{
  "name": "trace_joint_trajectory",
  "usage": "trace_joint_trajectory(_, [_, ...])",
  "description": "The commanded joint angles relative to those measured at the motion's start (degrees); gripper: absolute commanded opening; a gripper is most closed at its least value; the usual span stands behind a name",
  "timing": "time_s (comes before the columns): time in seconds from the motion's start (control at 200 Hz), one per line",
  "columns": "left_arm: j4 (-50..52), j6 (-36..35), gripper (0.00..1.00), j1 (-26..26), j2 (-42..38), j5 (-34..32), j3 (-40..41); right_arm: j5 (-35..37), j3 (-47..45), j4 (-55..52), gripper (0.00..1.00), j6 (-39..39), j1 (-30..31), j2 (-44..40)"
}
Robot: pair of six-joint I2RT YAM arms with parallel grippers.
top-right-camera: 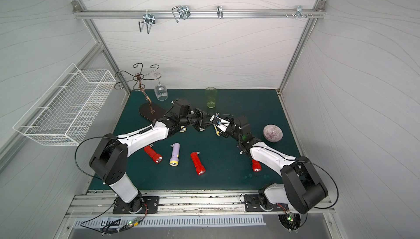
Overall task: Close the plug at the bottom of the flashlight
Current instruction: Close the plug of the flashlight.
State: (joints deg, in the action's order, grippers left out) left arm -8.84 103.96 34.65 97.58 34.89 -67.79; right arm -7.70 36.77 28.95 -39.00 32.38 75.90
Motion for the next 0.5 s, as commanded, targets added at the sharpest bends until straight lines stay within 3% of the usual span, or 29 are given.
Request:
trace_joint_trajectory(0.0, [-0.8, 2.1, 0.39, 0.9, 0.1, 1.2, 0.2, -3.4, 2.0, 2.4, 0.00, -1.6, 2.0, -1.1])
trace_joint_trajectory(0.495, [-2.6, 1.9, 0.17, 0.9, 0.5, 1.4, -0.2, -1.9, 2.6, 4.9, 0.00, 0.3, 3.2, -0.4])
